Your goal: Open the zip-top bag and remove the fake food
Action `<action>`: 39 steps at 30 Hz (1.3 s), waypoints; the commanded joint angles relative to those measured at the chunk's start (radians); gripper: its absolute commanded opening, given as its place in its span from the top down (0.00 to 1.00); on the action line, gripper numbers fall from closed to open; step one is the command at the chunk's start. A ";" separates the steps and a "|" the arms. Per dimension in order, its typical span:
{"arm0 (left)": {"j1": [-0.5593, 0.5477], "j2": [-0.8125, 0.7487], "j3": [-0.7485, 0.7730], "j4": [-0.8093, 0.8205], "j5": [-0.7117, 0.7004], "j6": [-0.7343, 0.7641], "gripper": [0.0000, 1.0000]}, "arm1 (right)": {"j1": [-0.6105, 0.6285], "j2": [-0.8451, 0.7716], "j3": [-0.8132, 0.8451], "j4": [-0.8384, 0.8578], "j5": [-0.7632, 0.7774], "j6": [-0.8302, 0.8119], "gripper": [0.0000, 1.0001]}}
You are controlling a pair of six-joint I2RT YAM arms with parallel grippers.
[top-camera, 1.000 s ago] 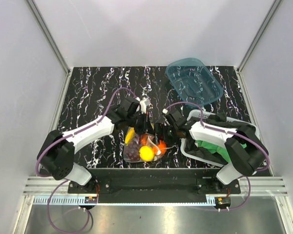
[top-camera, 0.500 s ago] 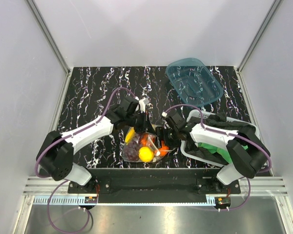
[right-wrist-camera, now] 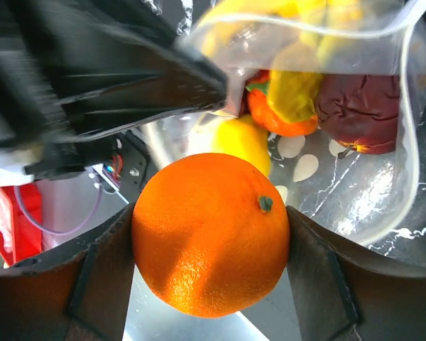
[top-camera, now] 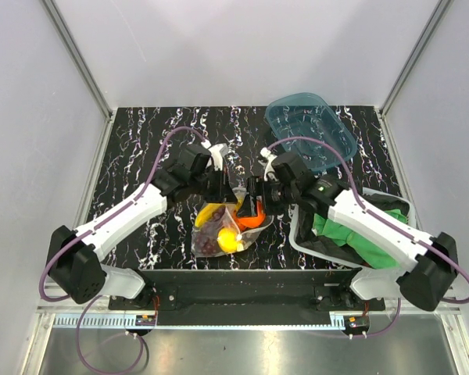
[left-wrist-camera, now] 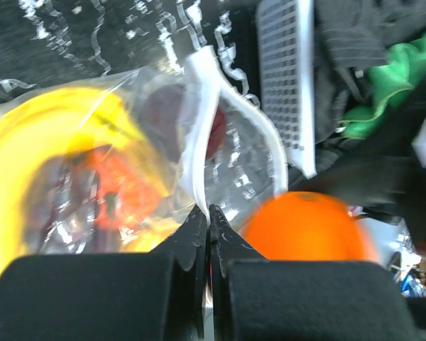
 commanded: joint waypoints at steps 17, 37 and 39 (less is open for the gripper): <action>0.061 -0.187 -0.048 -0.041 0.036 0.121 1.00 | -0.408 0.265 0.384 -0.074 0.476 -0.052 0.73; 0.064 -0.223 -0.030 0.000 0.036 0.126 1.00 | -0.614 0.772 0.815 -0.229 0.489 -0.213 0.00; 0.064 -0.207 -0.027 0.005 0.042 0.129 1.00 | -0.614 0.760 0.818 -0.251 0.487 -0.221 0.00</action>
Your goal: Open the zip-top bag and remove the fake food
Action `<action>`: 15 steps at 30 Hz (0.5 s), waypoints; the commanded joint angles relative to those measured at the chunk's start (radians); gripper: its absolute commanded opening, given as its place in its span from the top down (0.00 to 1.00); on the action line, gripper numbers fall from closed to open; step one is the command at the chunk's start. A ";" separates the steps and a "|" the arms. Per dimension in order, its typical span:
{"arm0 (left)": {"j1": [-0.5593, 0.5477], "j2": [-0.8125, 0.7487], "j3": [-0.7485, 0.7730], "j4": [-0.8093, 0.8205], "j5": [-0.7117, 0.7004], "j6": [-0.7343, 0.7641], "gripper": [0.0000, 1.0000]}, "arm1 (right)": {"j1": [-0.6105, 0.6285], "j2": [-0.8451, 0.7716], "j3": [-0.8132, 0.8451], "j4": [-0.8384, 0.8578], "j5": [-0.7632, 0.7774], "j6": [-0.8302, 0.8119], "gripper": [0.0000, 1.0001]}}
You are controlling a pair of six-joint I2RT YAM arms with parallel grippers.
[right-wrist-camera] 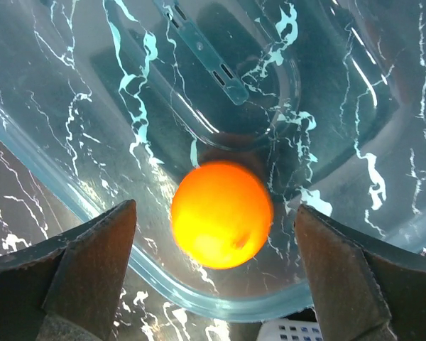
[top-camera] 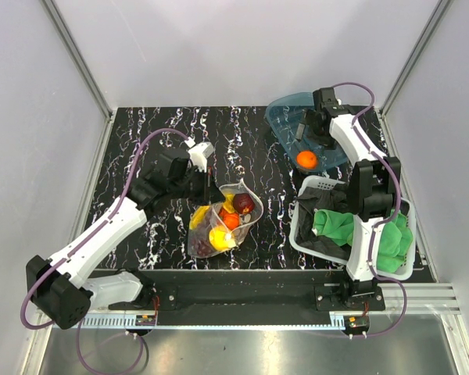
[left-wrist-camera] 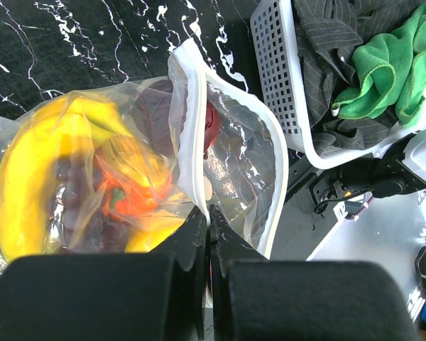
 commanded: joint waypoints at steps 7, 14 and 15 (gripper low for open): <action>0.006 0.017 0.026 0.074 0.043 -0.016 1.00 | 0.045 -0.239 -0.126 -0.085 -0.073 0.024 0.00; 0.006 0.027 -0.010 0.101 0.032 -0.042 1.00 | 0.327 -0.594 -0.388 -0.010 -0.145 -0.014 0.09; 0.007 0.028 -0.008 0.097 0.032 -0.046 1.00 | 0.363 -0.626 -0.459 0.006 -0.146 0.001 0.12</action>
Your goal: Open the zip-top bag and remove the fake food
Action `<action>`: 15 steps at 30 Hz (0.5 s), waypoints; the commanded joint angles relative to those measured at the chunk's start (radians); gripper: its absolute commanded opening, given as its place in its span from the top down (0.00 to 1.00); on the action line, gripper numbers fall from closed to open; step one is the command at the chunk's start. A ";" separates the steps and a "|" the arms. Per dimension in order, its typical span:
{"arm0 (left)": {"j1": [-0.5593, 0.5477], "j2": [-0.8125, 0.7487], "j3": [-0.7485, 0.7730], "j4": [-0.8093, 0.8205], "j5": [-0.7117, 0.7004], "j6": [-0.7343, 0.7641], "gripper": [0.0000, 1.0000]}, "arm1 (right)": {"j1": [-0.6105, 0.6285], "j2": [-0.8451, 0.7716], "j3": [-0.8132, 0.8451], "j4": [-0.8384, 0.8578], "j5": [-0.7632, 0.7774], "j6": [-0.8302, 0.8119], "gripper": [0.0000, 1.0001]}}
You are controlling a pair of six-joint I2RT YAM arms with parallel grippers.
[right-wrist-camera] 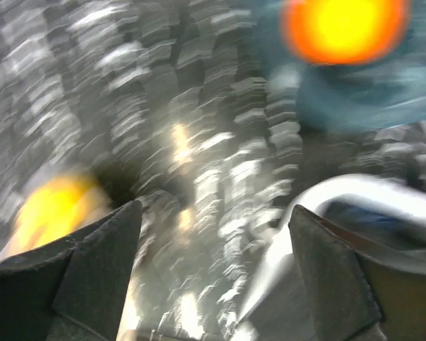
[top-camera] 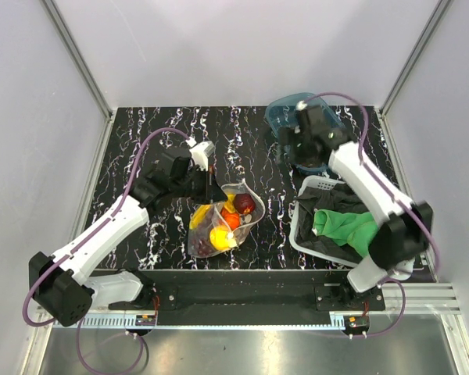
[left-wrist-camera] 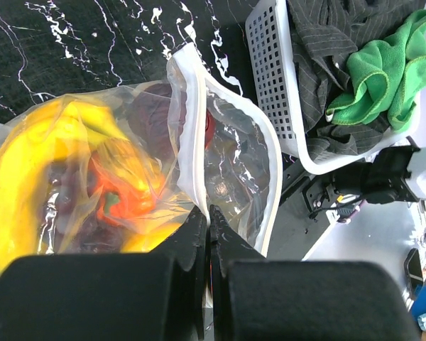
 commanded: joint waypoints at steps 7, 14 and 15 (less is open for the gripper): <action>0.004 0.025 0.013 0.072 0.025 -0.036 1.00 | 0.377 -0.319 -0.318 0.248 -0.110 0.100 0.28; 0.004 0.045 0.047 0.075 0.048 -0.056 1.00 | 0.462 -0.216 -0.292 0.307 -0.158 0.088 0.30; 0.004 0.045 0.047 0.075 0.051 -0.058 1.00 | 0.462 -0.206 -0.292 0.311 -0.156 0.083 0.30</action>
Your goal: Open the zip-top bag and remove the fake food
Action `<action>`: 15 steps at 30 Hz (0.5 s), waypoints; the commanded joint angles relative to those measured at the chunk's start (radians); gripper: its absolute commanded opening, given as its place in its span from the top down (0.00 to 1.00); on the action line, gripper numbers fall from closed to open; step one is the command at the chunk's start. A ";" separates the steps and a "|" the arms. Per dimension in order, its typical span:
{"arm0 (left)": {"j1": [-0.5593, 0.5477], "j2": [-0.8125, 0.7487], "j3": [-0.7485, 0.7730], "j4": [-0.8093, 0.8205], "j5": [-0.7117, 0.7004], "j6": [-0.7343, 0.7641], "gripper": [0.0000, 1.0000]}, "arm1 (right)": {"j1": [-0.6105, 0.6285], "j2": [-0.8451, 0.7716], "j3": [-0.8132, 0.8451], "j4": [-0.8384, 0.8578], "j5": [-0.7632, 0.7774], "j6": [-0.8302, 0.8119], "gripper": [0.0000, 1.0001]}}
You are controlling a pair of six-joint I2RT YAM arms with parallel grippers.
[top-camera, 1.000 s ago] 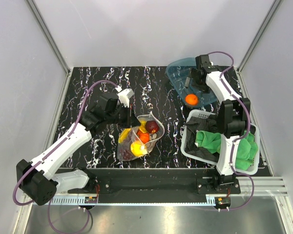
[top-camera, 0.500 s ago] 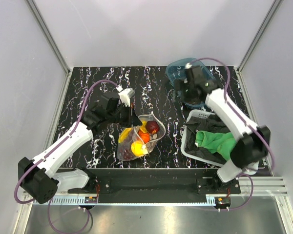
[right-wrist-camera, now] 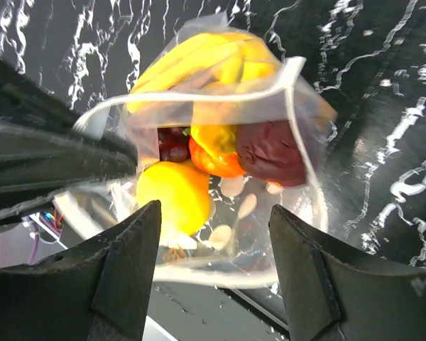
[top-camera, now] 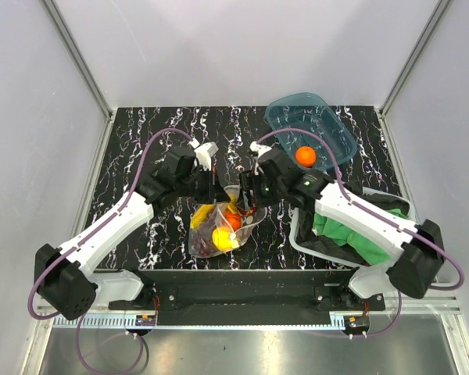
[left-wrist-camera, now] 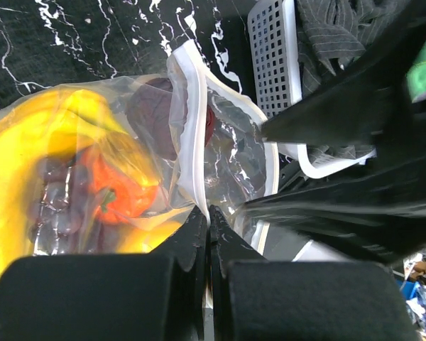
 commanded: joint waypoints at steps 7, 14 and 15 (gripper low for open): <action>0.004 0.014 0.043 0.077 0.043 -0.030 1.00 | 0.013 0.160 0.042 0.086 0.068 -0.026 0.23; 0.004 0.086 0.035 0.122 0.055 -0.050 1.00 | 0.012 0.227 -0.018 0.158 0.170 -0.005 0.20; 0.004 0.094 0.034 0.129 0.056 -0.053 1.00 | 0.012 0.231 -0.032 0.184 0.169 -0.003 0.20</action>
